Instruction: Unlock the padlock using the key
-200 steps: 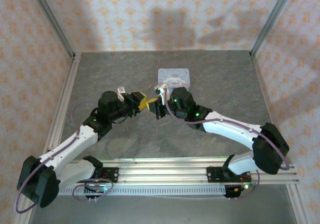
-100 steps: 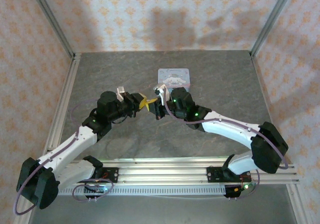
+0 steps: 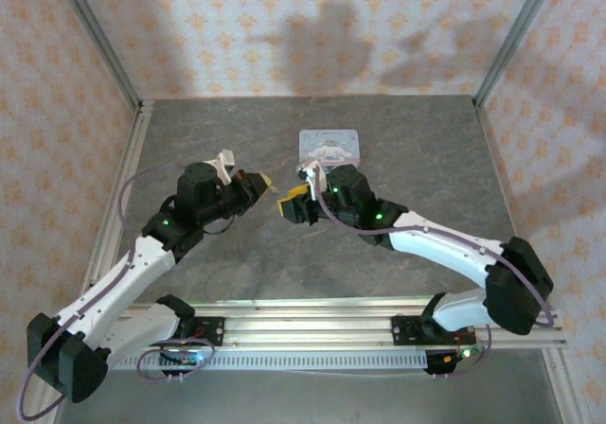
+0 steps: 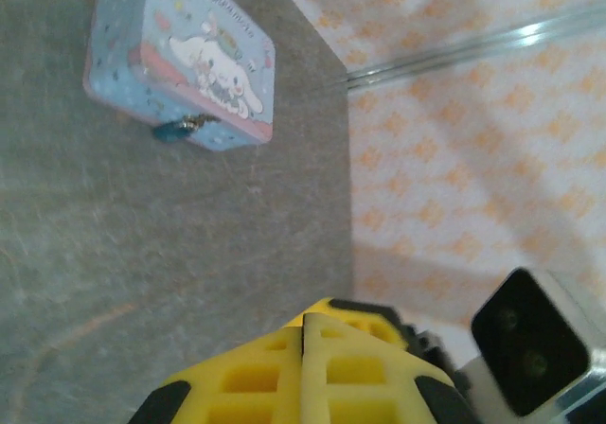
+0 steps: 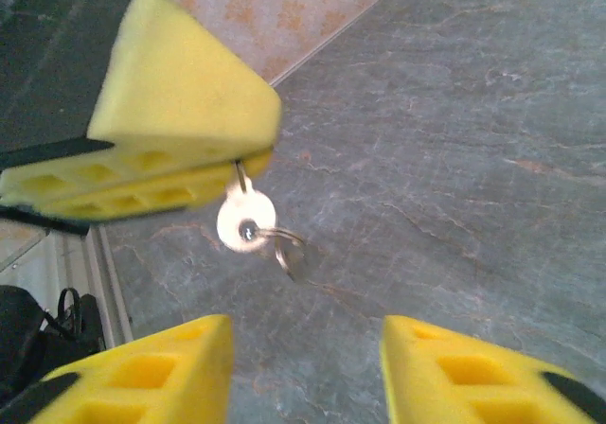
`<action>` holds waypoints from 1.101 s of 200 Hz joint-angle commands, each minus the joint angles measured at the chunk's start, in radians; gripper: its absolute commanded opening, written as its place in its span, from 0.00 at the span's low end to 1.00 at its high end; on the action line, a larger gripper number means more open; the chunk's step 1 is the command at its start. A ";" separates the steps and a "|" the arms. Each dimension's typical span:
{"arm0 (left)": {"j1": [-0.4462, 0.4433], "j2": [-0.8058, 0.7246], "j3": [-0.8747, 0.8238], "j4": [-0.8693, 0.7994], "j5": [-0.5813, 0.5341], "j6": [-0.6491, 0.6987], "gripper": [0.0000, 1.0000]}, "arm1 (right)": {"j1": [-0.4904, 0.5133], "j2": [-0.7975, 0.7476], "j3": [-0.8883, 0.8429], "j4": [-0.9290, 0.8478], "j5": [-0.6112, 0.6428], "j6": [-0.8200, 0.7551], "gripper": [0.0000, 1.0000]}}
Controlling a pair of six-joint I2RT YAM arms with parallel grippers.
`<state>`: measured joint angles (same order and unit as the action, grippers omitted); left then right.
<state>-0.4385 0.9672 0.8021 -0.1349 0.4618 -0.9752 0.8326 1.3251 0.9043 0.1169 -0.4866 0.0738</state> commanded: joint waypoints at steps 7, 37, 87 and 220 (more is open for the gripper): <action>0.010 -0.010 0.112 -0.153 0.015 0.501 0.00 | -0.049 -0.132 0.024 -0.125 -0.090 0.013 0.51; 0.012 0.025 0.218 -0.209 0.202 0.832 0.00 | -0.119 -0.188 0.045 -0.180 -0.267 0.087 0.52; 0.014 0.116 0.372 -0.372 0.521 1.120 0.00 | -0.141 -0.136 0.098 -0.062 -0.558 0.234 0.52; 0.029 0.229 0.491 -0.484 0.715 1.149 0.00 | -0.135 -0.136 0.068 -0.001 -0.566 0.221 0.16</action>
<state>-0.4160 1.1931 1.2617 -0.5873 1.1313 0.1593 0.6937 1.1976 0.9688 0.0544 -1.0328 0.2989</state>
